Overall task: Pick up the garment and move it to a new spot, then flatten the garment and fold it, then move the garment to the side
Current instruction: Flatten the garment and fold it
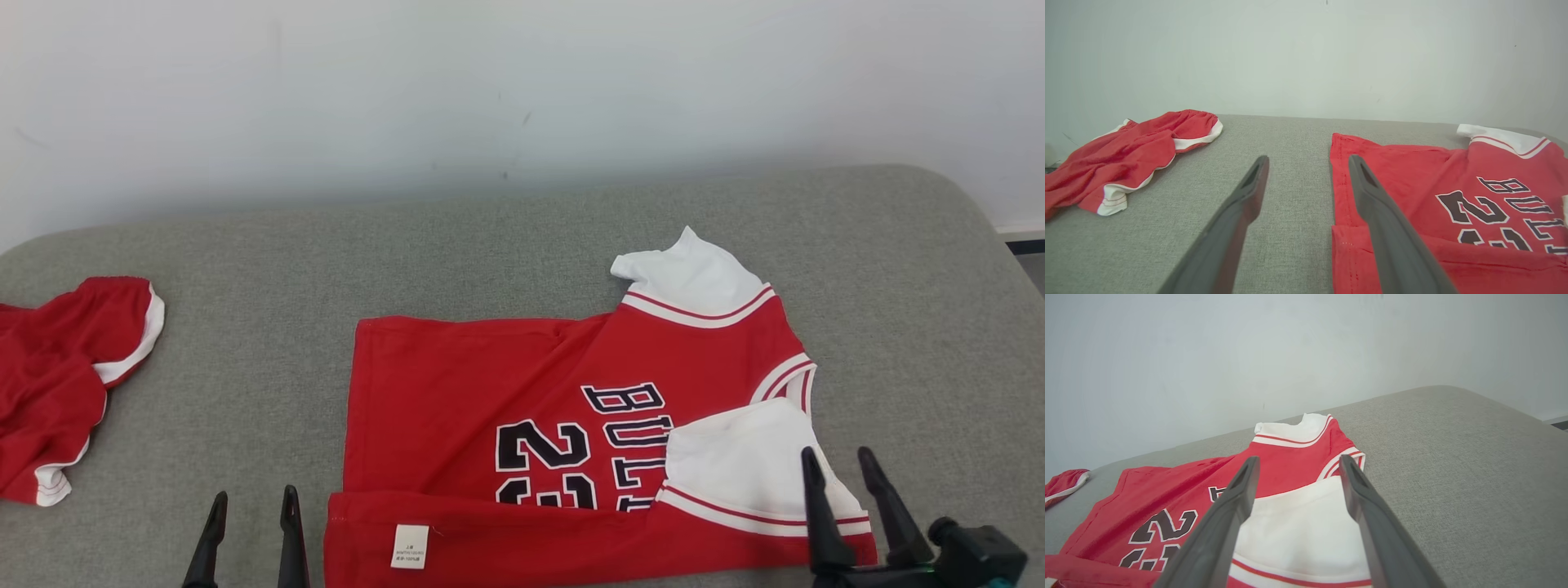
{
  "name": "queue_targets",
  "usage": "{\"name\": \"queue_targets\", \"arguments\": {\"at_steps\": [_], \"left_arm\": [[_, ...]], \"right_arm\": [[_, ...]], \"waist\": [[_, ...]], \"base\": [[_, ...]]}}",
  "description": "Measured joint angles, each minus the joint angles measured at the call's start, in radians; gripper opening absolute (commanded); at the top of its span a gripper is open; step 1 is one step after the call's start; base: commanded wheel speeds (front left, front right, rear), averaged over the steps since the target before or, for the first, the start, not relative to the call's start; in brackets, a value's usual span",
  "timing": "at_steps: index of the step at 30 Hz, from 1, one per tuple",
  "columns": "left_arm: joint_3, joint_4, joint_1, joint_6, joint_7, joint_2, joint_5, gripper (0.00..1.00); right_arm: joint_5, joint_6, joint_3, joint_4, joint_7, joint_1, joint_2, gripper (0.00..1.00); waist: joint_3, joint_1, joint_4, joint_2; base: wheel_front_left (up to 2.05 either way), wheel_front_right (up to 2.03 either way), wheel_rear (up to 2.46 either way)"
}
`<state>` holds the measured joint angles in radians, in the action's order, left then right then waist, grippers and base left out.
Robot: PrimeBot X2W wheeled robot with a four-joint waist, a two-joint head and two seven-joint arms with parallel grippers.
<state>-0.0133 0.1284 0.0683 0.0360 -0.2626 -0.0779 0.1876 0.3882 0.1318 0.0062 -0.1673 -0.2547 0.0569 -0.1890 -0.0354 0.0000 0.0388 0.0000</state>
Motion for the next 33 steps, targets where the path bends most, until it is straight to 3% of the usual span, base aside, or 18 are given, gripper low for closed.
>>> {"name": "queue_targets", "arguments": {"at_steps": [4,13,24,31,33], "left_arm": [[0.012,-0.009,0.015,0.008,0.000,0.015,-0.059,1.00],[0.017,0.017,0.056,0.008,0.000,0.024,-0.091,1.00],[0.026,0.027,0.025,0.010,0.000,0.026,-0.070,1.00],[0.066,0.090,-0.121,0.063,0.000,0.024,-0.032,1.00],[0.055,0.143,-0.184,0.079,0.000,0.000,-0.029,1.00]], "right_arm": [[-0.092,0.000,0.010,0.059,-0.007,0.000,0.049,1.00],[-0.155,0.000,0.005,0.097,-0.009,0.065,0.103,1.00],[-0.178,0.000,-0.015,0.092,-0.009,0.037,0.112,1.00],[-0.179,0.000,-0.039,0.075,-0.009,-0.112,0.082,1.00],[-0.178,0.000,-0.038,0.054,-0.009,-0.180,0.065,1.00]], "waist": [[0.004,0.0000,-0.002,0.0000],[0.002,0.0000,-0.013,0.0000],[-0.027,0.0000,-0.016,0.0000],[-0.071,0.0001,-0.001,0.0000],[-0.090,0.0001,0.006,0.0000]], "base": [[0.00,0.00,0.00],[0.00,0.00,0.00],[0.00,0.00,0.00],[0.00,0.00,0.00],[0.00,0.00,0.00]]}}
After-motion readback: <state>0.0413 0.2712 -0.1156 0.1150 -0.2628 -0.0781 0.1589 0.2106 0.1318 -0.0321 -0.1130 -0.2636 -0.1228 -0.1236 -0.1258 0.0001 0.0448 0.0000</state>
